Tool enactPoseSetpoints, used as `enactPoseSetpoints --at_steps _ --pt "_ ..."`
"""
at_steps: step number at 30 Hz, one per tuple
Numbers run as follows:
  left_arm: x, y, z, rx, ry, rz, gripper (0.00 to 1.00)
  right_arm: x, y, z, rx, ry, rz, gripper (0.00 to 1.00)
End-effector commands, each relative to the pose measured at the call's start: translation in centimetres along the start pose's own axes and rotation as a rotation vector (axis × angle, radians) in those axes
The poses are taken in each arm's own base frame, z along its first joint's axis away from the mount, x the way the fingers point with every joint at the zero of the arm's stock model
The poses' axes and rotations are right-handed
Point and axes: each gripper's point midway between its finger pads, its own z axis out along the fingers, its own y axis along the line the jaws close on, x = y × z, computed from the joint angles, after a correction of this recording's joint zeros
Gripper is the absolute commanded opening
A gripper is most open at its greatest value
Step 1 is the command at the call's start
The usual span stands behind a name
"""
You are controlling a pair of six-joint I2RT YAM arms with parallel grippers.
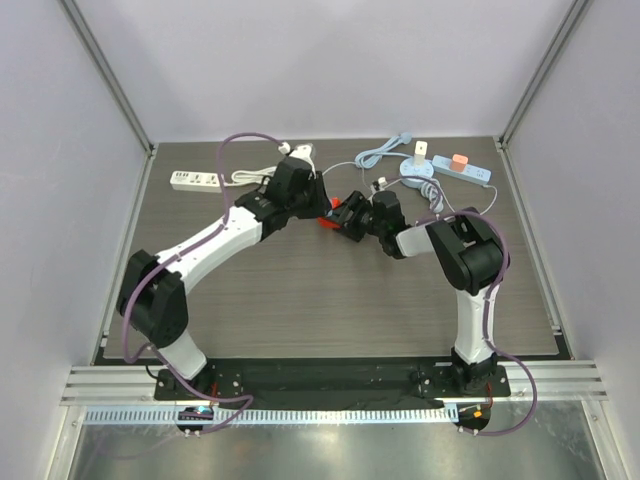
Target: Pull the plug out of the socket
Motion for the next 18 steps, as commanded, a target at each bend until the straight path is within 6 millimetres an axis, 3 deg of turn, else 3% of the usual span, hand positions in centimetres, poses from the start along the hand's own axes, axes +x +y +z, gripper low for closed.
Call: enactPoseSetpoints --at_steps 1,3,4,5,7,10,11,12,13,14,18 --pt "-4.8 -2.9 -2.4 0.117 -0.151 -0.028 0.00 0.3 -3.8 0.4 0.126 -0.014 0.094 0.01" --pt "-5.0 -2.8 -2.4 0.125 -0.140 -0.037 0.00 0.4 -3.1 1.2 0.082 0.016 0.056 0.01" --pt "-5.3 -2.7 -2.6 0.113 -0.140 -0.033 0.00 0.4 -1.7 1.6 0.025 0.060 0.051 0.01" --pt "-5.5 -2.4 -2.7 0.097 -0.141 -0.029 0.00 1.0 -2.2 2.3 0.012 0.090 0.061 0.01" --pt "-6.8 -1.8 -3.3 0.063 -0.160 -0.011 0.00 0.7 -0.2 3.1 -0.080 0.127 0.061 0.01" --pt "-8.0 -1.3 -3.8 0.055 -0.167 0.026 0.00 0.8 -0.6 4.5 -0.078 0.166 0.060 0.05" --pt "-9.5 -1.7 -4.4 0.067 -0.190 0.035 0.00 0.0 0.1 5.0 -0.091 0.150 0.048 0.18" --pt "-9.5 -1.9 -4.6 0.076 -0.176 0.065 0.00 0.1 -0.5 5.4 -0.065 0.158 0.043 0.28" --pt "-9.7 -2.0 -4.5 0.084 -0.171 0.081 0.00 -0.7 0.3 5.8 -0.074 0.144 0.024 0.42" --pt "-10.7 -2.6 -5.0 0.097 -0.189 0.095 0.00 -0.8 0.2 6.0 -0.067 0.146 0.017 0.47" --pt "-10.9 -2.9 -5.1 0.102 -0.169 0.125 0.00 -1.4 1.0 5.8 -0.061 0.145 -0.010 0.67"
